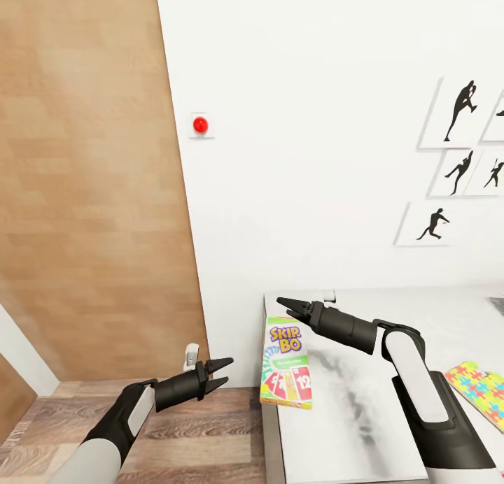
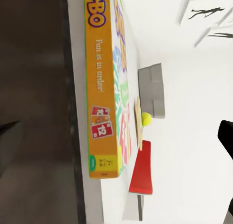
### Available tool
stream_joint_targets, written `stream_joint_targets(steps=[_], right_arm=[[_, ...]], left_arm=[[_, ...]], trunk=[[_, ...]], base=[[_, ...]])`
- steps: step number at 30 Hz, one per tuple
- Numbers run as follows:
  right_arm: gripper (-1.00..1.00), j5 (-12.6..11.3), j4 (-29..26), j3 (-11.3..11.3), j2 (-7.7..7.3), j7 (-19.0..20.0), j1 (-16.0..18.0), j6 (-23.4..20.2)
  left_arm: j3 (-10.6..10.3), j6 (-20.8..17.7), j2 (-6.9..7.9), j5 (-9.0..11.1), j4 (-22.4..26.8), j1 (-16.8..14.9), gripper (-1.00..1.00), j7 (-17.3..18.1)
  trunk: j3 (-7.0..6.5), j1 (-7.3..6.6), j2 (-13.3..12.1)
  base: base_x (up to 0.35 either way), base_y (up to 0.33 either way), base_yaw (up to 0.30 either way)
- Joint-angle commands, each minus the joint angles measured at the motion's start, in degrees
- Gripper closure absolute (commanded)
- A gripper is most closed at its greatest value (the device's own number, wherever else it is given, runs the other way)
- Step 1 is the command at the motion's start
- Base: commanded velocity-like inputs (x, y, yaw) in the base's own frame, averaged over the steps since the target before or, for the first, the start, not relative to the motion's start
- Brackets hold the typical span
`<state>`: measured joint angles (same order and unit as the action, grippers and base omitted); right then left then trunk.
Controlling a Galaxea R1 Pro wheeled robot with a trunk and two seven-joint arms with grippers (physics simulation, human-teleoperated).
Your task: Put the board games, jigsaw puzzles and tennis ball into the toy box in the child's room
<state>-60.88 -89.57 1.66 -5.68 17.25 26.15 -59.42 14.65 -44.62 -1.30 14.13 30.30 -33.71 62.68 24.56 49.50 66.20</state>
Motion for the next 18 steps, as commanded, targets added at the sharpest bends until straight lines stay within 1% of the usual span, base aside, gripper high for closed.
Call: stream_joint_targets(steps=[1, 4, 11, 18], right_arm=[[-1.00, 0.59, 0.00, 0.01, -0.02, 0.59, 0.05, -0.08], [-1.00, 0.59, 0.00, 0.01, -0.03, 0.59, 0.05, -0.08], [-1.00, 0.59, 0.00, 0.01, -0.02, 0.59, 0.05, -0.08], [-1.00, 0.59, 0.00, 0.01, 0.02, 0.59, 0.05, -0.08]], left_arm=[[0.29, -0.38, -0.06, -0.15, -0.01, -0.04, -1.00, 0.17], [0.30, -0.38, -0.07, -0.15, 0.00, -0.04, -1.00, 0.17], [0.29, -0.38, -0.10, -0.15, 0.01, -0.04, -1.00, 0.17], [0.31, -0.38, -0.11, -0.15, -0.02, -0.04, -1.00, 0.17]], trunk=[[0.06, 0.00, 0.04], [0.06, 0.00, 0.04], [0.06, 0.00, 0.04], [0.06, 0.00, 0.04]], base=[[0.000, -0.003, 0.000], [0.000, -0.023, 0.000], [0.000, -0.128, 0.000], [0.000, -0.026, 0.000]])
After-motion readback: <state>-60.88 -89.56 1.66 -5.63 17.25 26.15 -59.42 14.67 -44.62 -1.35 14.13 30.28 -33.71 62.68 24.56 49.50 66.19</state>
